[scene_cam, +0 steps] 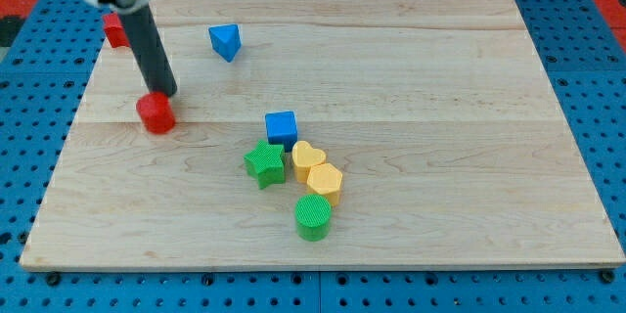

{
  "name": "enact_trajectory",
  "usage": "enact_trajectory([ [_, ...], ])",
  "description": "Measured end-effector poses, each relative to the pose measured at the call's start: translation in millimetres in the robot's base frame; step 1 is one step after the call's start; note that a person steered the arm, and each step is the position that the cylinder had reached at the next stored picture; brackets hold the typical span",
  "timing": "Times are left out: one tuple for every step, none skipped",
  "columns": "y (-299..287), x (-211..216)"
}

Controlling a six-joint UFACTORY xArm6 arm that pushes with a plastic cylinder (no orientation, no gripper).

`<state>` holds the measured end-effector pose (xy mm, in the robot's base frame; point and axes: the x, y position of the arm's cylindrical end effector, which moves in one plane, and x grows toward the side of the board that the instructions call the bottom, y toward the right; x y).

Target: Keep the red circle at the top left side of the green star

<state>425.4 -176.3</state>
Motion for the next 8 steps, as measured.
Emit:
enact_trajectory([
  [29.3,42.9],
  [12.0,34.4],
  [-31.7,25.8],
  [-62.3,34.5],
  [-21.9,81.2],
  [51.0,86.0],
  [-26.7,66.4],
  [-14.3,58.8],
])
